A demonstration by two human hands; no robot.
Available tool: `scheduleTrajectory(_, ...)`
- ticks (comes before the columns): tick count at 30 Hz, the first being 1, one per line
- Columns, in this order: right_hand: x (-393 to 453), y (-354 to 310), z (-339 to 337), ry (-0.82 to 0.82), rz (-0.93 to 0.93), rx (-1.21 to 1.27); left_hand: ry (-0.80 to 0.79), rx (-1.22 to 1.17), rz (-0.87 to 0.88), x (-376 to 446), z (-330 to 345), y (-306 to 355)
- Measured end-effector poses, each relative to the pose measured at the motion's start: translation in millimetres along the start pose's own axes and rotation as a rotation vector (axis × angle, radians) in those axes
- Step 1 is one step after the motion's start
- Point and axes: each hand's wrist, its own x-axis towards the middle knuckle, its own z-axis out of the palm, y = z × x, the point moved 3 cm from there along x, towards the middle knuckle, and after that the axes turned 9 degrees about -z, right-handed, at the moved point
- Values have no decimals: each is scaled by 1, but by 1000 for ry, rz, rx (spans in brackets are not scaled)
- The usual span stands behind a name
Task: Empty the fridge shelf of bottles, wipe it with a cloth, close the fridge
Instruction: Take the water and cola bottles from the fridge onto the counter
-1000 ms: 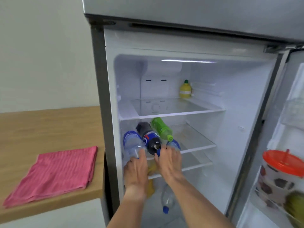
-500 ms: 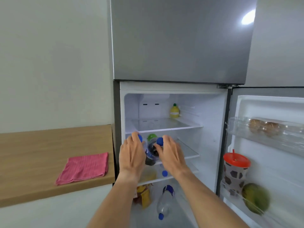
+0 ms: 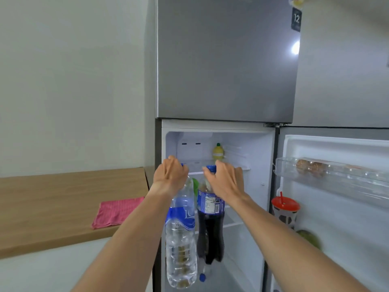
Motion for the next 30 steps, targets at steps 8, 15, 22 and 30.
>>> scheduleTrajectory(8, 28, -70, -45, 148, -45, 144, 64, -87, 79, 14, -102, -1)
scheduleTrajectory(15, 97, -137, -41, 185, -52, 219, 247, -64, 55, 63, -177, -43)
scheduleTrajectory(22, 151, -222, 29, 166, -191, 311, 299, 36, -50, 127, -196, -114)
scheduleTrajectory(30, 216, -254, 130, -11, -108, 396, 299, 107, -126, 201, -190, -195)
